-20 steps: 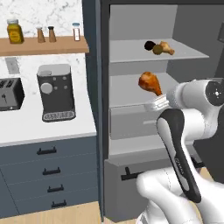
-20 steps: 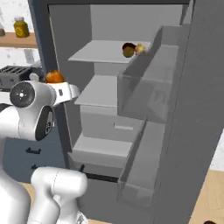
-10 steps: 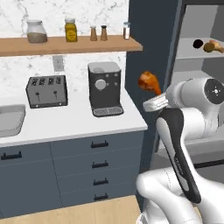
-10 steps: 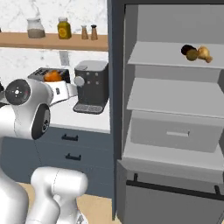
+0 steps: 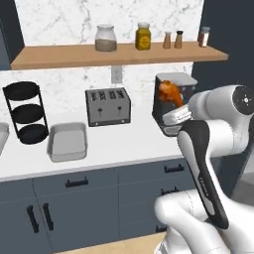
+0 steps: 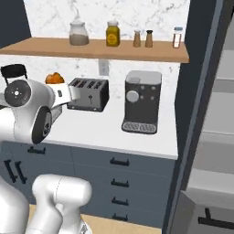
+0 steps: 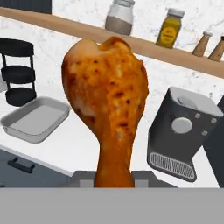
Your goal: Place one avocado and one chicken drumstick in each tupperware on the nearby counter, to pack two identical lunches.
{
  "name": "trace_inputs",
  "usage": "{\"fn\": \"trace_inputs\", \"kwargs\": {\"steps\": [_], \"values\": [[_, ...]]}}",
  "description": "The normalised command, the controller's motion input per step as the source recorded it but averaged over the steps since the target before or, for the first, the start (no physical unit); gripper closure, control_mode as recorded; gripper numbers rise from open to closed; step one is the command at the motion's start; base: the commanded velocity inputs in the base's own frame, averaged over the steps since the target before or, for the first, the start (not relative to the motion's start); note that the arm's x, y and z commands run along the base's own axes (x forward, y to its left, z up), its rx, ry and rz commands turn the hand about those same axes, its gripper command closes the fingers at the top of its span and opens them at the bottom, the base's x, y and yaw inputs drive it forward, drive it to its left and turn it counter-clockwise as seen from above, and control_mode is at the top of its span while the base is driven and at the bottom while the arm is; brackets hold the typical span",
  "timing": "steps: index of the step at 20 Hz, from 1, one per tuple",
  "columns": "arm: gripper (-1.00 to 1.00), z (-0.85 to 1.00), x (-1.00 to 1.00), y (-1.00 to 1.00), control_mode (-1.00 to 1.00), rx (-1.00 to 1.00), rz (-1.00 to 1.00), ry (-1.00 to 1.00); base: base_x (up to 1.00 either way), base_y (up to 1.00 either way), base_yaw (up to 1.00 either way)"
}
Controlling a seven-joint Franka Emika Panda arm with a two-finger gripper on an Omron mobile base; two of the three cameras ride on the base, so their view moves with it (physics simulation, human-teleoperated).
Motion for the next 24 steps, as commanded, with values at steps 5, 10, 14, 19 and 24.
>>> {"fn": "trace_inputs", "kwargs": {"steps": [5,10,14,19,24], "values": [[1.0,0.0,0.0,0.0,1.0,0.0,0.0,0.0,0.71,1.0,0.0],[1.0,0.0,0.0,0.0,1.0,0.0,0.0,0.0,0.86,1.0,0.0],[1.0,0.0,0.0,0.0,1.0,0.0,0.0,0.0,0.66,1.0,0.0],[1.0,-0.19,0.0,0.18,-1.0,-0.07,0.0,0.0,0.13,0.57,0.0],[1.0,-0.16,0.0,-0.23,-1.0,-0.06,-0.02,0.0,0.0,0.0,0.0]]}}
